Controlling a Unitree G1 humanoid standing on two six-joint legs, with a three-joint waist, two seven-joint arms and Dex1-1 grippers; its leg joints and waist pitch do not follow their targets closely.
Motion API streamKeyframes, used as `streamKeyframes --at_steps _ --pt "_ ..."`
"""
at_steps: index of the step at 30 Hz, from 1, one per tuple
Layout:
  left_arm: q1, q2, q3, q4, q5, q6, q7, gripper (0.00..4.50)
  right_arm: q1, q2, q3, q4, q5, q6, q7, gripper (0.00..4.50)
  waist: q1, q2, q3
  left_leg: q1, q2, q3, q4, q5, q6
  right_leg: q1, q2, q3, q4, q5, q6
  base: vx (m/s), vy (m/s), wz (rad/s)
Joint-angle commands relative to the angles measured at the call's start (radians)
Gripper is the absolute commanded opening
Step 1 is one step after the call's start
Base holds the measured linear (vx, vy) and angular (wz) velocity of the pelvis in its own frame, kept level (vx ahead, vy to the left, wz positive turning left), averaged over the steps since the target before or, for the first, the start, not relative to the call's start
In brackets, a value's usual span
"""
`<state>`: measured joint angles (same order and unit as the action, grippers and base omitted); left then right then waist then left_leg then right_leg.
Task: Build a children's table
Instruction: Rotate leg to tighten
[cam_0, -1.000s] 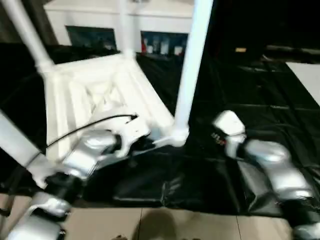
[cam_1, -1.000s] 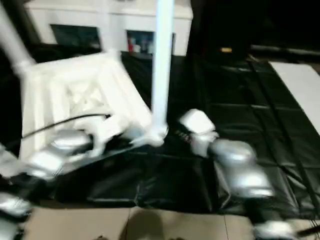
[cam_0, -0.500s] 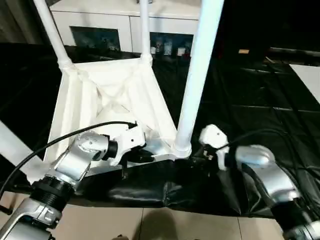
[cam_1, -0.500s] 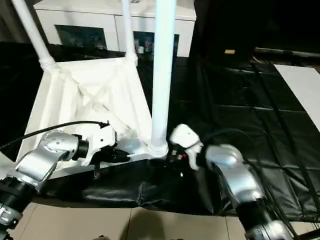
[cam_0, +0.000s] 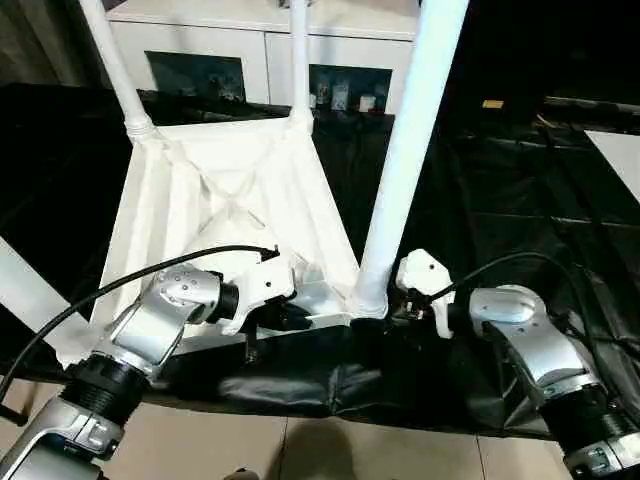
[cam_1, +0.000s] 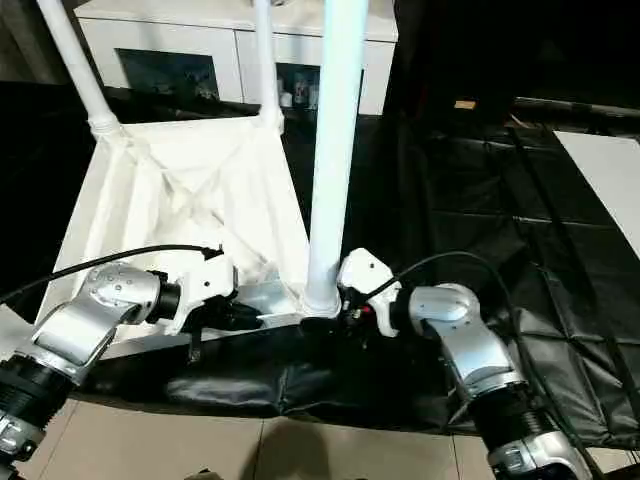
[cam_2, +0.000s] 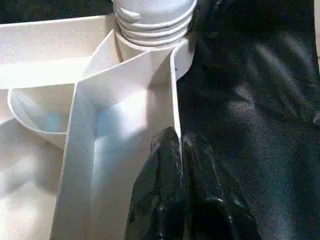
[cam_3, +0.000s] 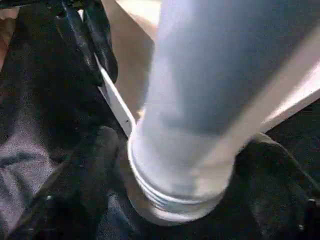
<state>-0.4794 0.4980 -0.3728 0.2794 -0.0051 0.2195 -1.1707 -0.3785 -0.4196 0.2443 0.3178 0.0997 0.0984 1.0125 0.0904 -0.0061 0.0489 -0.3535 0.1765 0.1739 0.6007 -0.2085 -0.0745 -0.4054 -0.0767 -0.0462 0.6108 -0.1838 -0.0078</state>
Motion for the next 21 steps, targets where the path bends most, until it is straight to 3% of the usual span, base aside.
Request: streamKeyframes --at_steps 1,6,17,21 --pt "0.009 -0.002 -0.047 -0.018 0.009 -0.001 -0.032 0.0 -0.011 -0.013 -0.013 0.004 0.011 -0.007 0.009 3.36 -0.006 -0.003 -0.059 0.0 0.048 -0.01 -0.076 -0.142 0.064 0.055 -0.063 0.043 -0.06 -0.135 -0.248 0.0 0.0 0.0" --pt "0.001 -0.001 -0.05 -0.007 0.018 -0.001 -0.038 0.0 -0.014 -0.014 -0.008 0.012 0.012 -0.006 0.02 2.9 -0.005 -0.003 -0.06 0.001 0.048 -0.01 -0.074 -0.133 0.07 0.054 -0.062 0.043 -0.059 -0.118 -0.252 0.0 0.0 0.0" --pt "0.002 0.003 -0.054 0.001 0.019 0.008 -0.046 0.0 -0.019 0.006 -0.002 0.051 0.003 -0.022 0.003 2.71 -0.006 -0.003 -0.061 0.001 0.048 -0.01 -0.074 -0.13 0.07 0.055 -0.062 0.042 -0.057 -0.116 -0.257 0.0 0.0 0.0" --pt "-0.012 -0.031 -0.038 0.04 0.028 0.04 0.018 0.0 -0.019 0.076 -0.051 0.083 0.021 -0.012 -0.116 2.7 -0.012 -0.004 -0.054 0.003 0.046 -0.009 -0.079 -0.181 0.05 0.05 -0.063 0.043 -0.07 -0.213 -0.24 0.0 0.0 0.0"
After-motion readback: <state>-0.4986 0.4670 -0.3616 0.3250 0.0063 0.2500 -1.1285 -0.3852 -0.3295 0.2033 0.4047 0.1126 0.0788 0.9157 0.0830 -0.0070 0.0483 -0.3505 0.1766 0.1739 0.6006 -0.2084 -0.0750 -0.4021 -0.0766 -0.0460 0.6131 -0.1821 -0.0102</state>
